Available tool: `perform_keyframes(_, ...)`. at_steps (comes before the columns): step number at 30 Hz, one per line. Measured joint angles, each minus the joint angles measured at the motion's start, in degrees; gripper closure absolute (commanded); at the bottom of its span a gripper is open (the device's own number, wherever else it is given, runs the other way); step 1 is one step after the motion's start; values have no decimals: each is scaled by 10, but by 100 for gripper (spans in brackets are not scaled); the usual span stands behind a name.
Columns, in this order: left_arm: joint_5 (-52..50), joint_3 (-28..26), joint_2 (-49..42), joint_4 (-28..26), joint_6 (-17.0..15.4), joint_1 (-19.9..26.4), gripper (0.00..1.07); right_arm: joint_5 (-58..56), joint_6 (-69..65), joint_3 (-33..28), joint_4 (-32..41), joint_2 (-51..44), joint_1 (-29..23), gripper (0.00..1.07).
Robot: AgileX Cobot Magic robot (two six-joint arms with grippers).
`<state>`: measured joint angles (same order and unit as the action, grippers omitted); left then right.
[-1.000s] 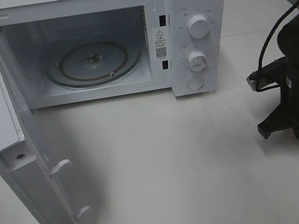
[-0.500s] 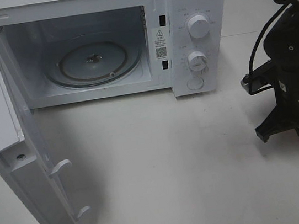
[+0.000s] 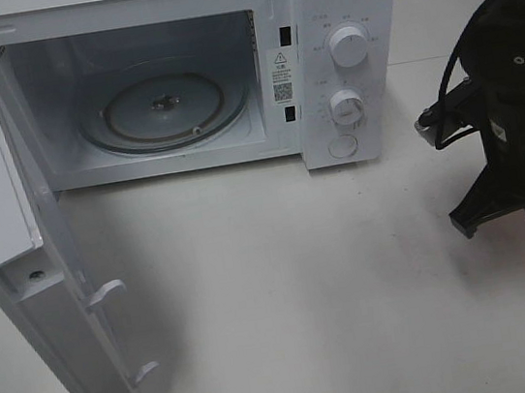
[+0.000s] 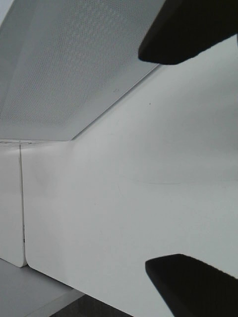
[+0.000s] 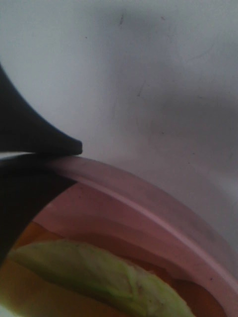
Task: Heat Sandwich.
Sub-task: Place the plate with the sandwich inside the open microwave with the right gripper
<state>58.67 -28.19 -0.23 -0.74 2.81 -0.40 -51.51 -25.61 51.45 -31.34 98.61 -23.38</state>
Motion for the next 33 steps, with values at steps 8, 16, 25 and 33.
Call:
perform_keyframes(8,0,0,0,0,0,0,1,-26,1,-41,6,-61,-49,107)
perform_keyframes(16,0,0,0,0,0,0,1,-62,9,-56,21,-111,-107,107)
perform_keyframes(25,0,0,0,0,0,0,1,-89,18,-77,35,-158,-185,107)
perform_keyframes(33,0,0,0,0,0,0,1,-104,26,-78,38,-184,-245,107)
